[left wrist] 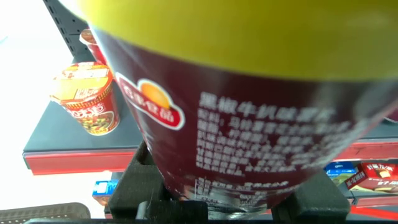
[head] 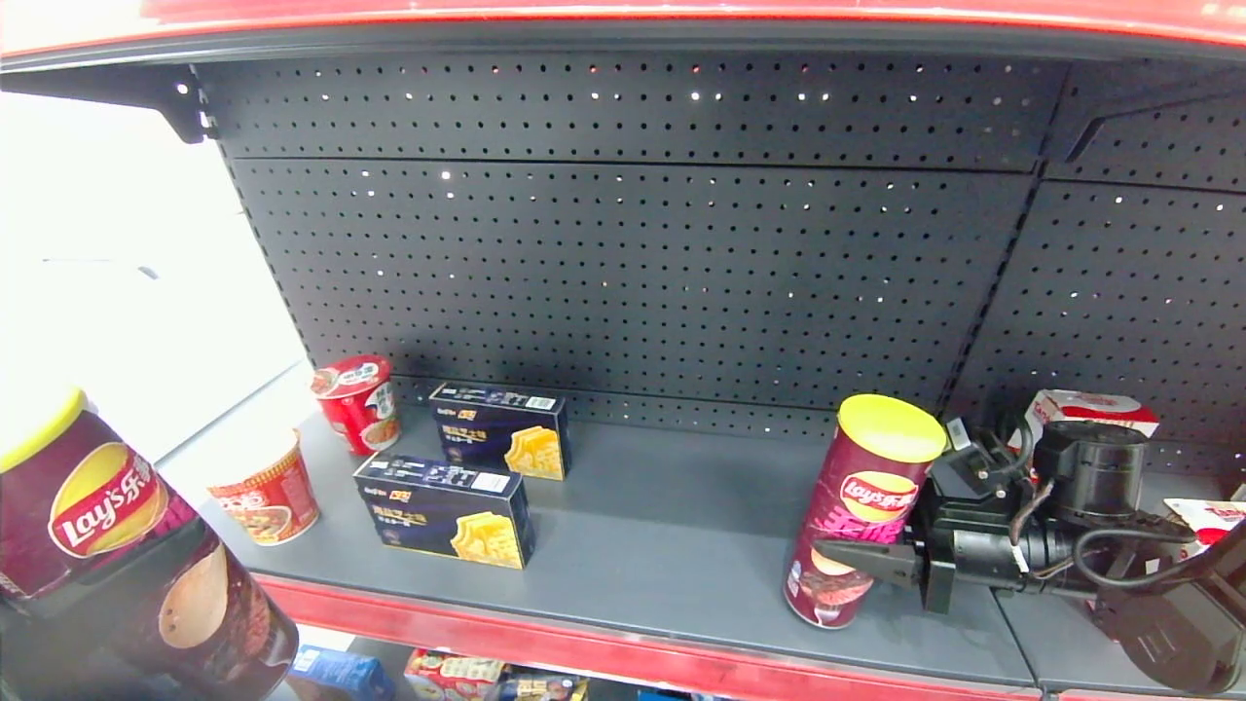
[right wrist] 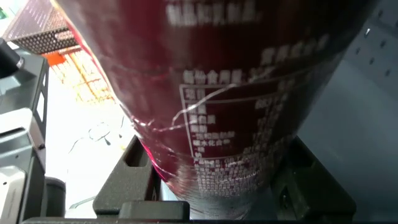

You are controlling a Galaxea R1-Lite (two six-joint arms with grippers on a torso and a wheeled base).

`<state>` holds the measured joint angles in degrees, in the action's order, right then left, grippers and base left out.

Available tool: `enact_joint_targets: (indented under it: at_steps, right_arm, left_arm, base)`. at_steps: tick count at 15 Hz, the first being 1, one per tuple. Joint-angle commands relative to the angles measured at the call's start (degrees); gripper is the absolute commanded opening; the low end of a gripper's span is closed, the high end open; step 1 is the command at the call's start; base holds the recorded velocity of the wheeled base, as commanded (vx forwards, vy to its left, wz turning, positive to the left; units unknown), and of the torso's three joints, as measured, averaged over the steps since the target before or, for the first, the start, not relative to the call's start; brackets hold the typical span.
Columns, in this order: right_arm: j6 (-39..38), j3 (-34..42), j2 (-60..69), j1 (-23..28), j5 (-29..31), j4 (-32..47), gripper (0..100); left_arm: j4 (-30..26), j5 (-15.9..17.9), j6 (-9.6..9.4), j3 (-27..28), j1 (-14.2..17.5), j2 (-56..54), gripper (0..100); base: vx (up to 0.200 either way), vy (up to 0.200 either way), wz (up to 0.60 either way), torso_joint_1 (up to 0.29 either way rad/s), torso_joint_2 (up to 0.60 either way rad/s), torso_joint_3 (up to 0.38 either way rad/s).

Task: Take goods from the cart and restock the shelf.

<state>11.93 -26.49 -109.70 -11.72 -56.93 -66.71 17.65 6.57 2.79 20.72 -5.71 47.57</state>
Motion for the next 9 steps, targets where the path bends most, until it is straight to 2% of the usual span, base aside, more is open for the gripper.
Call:
enact_joint_targets:
  at_steps: [1,8,9]
  right_arm:
    - [0.02,0.39,0.02,0.11,-0.02,0.00,0]
    - [0.02,0.30,-0.07,0.11,0.06,0.09,0]
    - [0.02,0.30,-0.16,0.11,0.06,0.09,100]
  left_arm:
    - [0.01,0.02,0.02,0.11,-0.01,-0.02,0]
    - [0.10,0.02,0.02,0.11,-0.01,-0.02,0]
    - [0.01,0.02,0.02,0.11,-0.01,-0.02,0]
  base:
    - [0.000,0.000,0.00,0.000,0.00,0.000]
    - [0.000,0.000,0.00,0.000,0.00,0.000]
    - [0.000,0.000,0.00,0.000,0.00,0.000]
